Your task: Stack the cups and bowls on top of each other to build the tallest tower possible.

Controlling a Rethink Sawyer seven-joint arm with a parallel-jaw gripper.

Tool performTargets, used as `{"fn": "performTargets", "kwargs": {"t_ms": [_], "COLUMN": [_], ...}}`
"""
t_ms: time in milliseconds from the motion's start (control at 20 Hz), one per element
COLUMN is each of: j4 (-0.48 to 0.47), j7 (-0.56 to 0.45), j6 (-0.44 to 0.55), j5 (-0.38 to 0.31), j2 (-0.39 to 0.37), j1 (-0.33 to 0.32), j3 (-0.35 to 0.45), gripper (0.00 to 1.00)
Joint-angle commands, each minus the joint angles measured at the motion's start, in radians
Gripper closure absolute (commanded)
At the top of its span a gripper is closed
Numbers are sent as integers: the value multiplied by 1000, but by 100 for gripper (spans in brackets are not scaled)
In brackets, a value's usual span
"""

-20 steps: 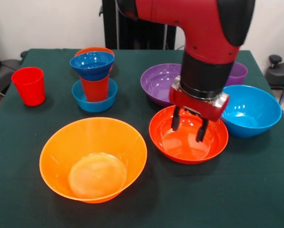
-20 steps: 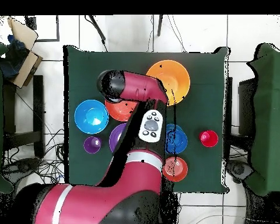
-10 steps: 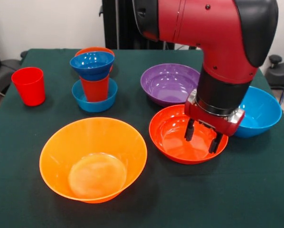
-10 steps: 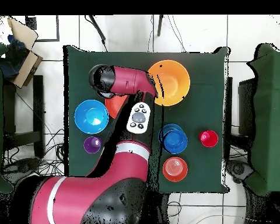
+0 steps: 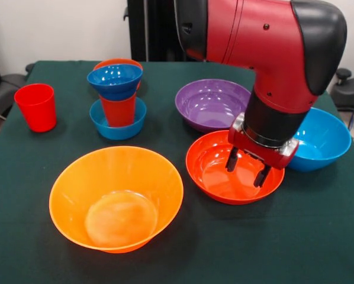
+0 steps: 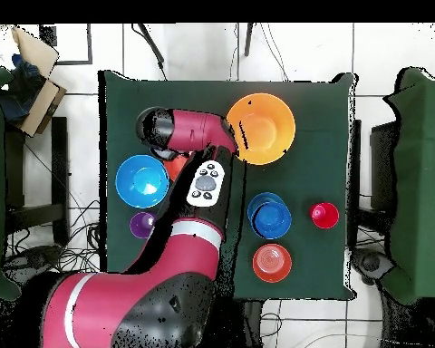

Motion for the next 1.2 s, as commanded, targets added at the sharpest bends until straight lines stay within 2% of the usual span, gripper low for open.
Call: {"fn": "performTargets", "kwargs": {"t_ms": [50, 650, 1200], "j4": [-20, -15, -46], "j7": [224, 215, 283], "j6": [55, 32, 27], "j5": [40, 130, 172], "j2": [30, 23, 63], "j1": [25, 46, 104], "j3": [60, 102, 46], "gripper": [0, 0, 0]}}
